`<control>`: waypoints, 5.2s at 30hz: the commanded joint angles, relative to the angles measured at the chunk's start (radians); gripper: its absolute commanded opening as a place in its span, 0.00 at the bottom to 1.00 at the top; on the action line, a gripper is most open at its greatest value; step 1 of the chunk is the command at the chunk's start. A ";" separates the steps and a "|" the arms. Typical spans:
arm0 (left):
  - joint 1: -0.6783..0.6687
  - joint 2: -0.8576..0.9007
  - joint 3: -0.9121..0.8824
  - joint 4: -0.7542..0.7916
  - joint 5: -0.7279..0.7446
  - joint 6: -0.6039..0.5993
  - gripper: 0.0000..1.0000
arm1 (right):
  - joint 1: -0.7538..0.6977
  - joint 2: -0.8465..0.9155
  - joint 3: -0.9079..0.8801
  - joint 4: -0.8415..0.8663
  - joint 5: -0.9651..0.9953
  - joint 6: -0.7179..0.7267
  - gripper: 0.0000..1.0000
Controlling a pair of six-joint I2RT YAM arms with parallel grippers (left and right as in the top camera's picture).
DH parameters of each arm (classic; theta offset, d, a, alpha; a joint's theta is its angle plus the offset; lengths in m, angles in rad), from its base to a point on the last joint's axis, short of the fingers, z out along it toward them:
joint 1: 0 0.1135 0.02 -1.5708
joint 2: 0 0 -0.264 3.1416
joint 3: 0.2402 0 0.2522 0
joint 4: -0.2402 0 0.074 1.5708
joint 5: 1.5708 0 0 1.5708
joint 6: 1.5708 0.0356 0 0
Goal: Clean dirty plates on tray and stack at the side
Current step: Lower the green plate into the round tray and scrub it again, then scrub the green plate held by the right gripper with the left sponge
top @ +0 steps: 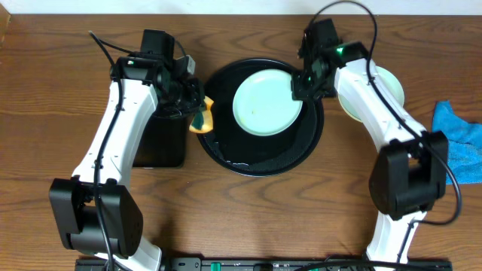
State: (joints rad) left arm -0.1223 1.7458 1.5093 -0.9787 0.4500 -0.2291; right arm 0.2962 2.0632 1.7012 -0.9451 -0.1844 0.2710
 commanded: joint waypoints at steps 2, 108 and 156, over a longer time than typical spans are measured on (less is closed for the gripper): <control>-0.017 -0.001 -0.002 -0.016 0.011 0.035 0.08 | -0.015 0.039 -0.067 0.068 -0.165 0.037 0.01; -0.161 0.594 0.292 0.009 0.134 -0.053 0.08 | -0.007 0.054 -0.229 0.257 -0.130 0.091 0.01; -0.163 0.621 0.517 0.091 0.165 -0.159 0.07 | -0.007 0.054 -0.229 0.261 -0.126 0.091 0.01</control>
State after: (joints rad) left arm -0.2680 2.3783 2.0380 -0.8833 0.6247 -0.3706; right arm 0.2920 2.1181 1.4780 -0.6857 -0.3153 0.3740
